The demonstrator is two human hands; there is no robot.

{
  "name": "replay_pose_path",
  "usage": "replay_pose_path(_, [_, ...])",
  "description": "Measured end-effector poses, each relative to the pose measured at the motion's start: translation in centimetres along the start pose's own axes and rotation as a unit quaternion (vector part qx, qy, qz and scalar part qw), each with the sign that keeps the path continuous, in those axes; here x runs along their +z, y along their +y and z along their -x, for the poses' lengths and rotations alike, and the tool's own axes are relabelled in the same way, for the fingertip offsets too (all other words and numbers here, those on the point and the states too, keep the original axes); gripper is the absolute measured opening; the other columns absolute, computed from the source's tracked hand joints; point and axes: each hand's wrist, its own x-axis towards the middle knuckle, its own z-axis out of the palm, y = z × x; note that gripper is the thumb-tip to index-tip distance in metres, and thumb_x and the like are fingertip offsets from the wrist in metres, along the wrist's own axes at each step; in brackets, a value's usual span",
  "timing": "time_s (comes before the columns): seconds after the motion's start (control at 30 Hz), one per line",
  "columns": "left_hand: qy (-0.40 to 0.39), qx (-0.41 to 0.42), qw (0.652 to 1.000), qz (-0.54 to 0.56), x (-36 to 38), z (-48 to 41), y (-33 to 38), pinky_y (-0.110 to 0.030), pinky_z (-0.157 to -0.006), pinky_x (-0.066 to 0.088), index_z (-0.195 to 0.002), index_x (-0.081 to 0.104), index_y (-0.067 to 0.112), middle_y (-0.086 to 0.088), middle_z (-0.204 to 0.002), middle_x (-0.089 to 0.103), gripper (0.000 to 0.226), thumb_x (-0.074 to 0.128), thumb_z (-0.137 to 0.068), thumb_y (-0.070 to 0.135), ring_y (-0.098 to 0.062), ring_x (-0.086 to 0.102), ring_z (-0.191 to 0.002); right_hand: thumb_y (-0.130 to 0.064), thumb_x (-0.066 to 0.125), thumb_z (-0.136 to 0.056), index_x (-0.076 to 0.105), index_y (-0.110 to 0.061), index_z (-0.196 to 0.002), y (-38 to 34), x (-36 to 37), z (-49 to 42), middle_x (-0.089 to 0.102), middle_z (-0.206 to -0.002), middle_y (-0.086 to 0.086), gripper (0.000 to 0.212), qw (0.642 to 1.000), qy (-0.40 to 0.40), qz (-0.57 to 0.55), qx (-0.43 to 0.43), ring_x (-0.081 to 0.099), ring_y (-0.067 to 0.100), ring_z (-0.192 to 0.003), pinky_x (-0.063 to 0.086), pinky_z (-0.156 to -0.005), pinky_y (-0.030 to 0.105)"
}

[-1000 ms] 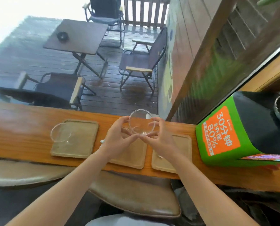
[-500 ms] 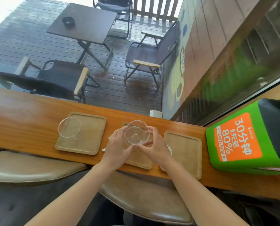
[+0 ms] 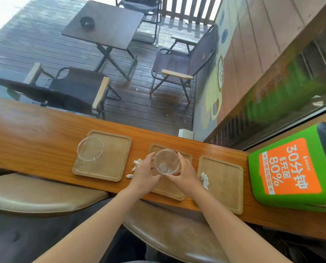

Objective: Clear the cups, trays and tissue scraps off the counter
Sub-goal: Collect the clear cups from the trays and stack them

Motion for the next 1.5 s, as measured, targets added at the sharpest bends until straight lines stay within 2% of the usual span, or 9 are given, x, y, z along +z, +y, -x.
replay_pose_path(0.1, [-0.025,-0.002,1.000,-0.001,-0.4,-0.1,-0.1,-0.014,-0.076,0.048,-0.145,0.038,0.026,0.006,-0.136,0.054,0.079,0.076,-0.078,0.007,-0.006,0.056,-0.107,-0.038,0.081,-0.077,0.018,-0.021,-0.156,-0.3,-0.2,-0.2,0.028,-0.159,0.005,0.103,1.000,-0.005,0.005,0.018,0.045,0.025,-0.136,0.041,-0.111,0.046])
replay_pose_path(0.43, [-0.046,0.021,0.999,-0.019,-4.5,0.5,-0.5,-0.016,-0.075,0.052,-0.145,0.042,0.027,0.004,-0.139,0.053,0.070,0.071,-0.084,0.009,-0.007,0.058,-0.108,-0.038,0.085,-0.073,0.012,-0.023,-0.158,-0.3,-0.3,-0.5,0.022,-0.162,0.005,0.112,0.999,-0.010,0.035,0.036,0.044,0.026,-0.137,0.041,-0.111,0.045])
replay_pose_path(0.57, [0.059,0.111,0.988,-0.088,-8.5,0.7,-0.1,-0.014,-0.087,0.047,-0.131,0.056,0.020,0.003,-0.126,0.061,0.051,0.071,-0.084,0.008,-0.011,0.058,-0.111,-0.037,0.086,-0.071,0.011,-0.025,-0.158,0.3,-0.1,-0.6,0.021,-0.162,0.004,0.115,0.999,-0.017,0.030,0.039,0.038,0.024,-0.141,0.038,-0.113,0.040])
replay_pose_path(0.67, [0.201,0.151,0.950,-0.185,-12.4,0.0,-0.8,-0.030,-0.098,0.047,-0.126,0.059,0.019,0.000,-0.124,0.061,0.053,0.079,-0.077,0.015,-0.019,0.054,-0.118,-0.035,0.087,-0.070,0.008,-0.025,-0.158,0.5,0.2,-0.7,0.022,-0.161,0.005,0.118,0.998,-0.016,0.032,0.044,0.035,0.024,-0.142,0.035,-0.114,0.040])
replay_pose_path(0.8, [0.160,-0.034,0.929,-0.332,-15.8,-1.1,-3.1,-0.052,-0.106,0.038,-0.147,0.029,0.033,-0.008,-0.153,0.028,0.096,0.082,-0.068,0.048,-0.036,0.026,-0.136,-0.032,0.086,-0.072,0.003,-0.028,-0.157,0.8,0.4,-0.5,0.021,-0.161,0.007,0.120,0.997,-0.024,0.037,0.064,0.044,0.029,-0.136,0.041,-0.111,0.049])
replay_pose_path(0.9, [0.056,-0.131,0.930,-0.340,-16.3,-1.5,-5.0,-0.051,-0.101,0.039,-0.148,0.027,0.036,-0.010,-0.156,0.020,0.088,0.077,-0.076,0.034,-0.042,0.026,-0.133,-0.033,0.086,-0.072,0.003,-0.030,-0.157,1.0,0.5,-0.3,0.021,-0.161,0.006,0.118,0.997,-0.025,0.031,0.071,0.048,0.029,-0.134,0.044,-0.108,0.050])
replay_pose_path(1.0, [0.091,-0.104,0.940,-0.313,-15.9,-1.8,-5.9,-0.041,-0.085,0.044,-0.139,0.043,0.028,-0.012,-0.140,0.040,0.065,0.066,-0.078,0.018,-0.035,0.039,-0.114,-0.034,0.085,-0.072,0.005,-0.030,-0.157,1.1,0.4,-0.2,0.024,-0.160,0.005,0.117,0.997,-0.021,0.025,0.071,0.050,0.028,-0.132,0.044,-0.108,0.049])
replay_pose_path(1.23, [0.034,-0.129,0.915,-0.379,-13.6,-3.4,-6.2,-0.045,-0.090,0.042,-0.107,0.065,0.030,-0.009,-0.131,0.048,0.030,0.054,-0.088,0.051,-0.035,0.044,-0.109,-0.032,0.083,-0.076,0.007,-0.025,-0.158,0.5,0.5,-0.9,0.023,-0.161,0.004,0.113,0.998,-0.029,0.017,0.054,0.029,0.024,-0.145,0.030,-0.113,0.036])
replay_pose_path(1.5, [0.101,-0.025,0.948,-0.300,-12.7,-1.7,-6.1,-0.045,-0.092,0.046,-0.069,0.064,0.019,-0.015,-0.134,0.053,0.032,0.070,-0.084,0.046,-0.034,0.051,-0.118,-0.034,0.085,-0.074,0.019,-0.028,-0.153,0.5,1.4,-1.5,0.033,-0.151,0.001,0.104,0.999,-0.009,-0.012,0.038,0.036,0.019,-0.137,0.031,-0.103,0.028])
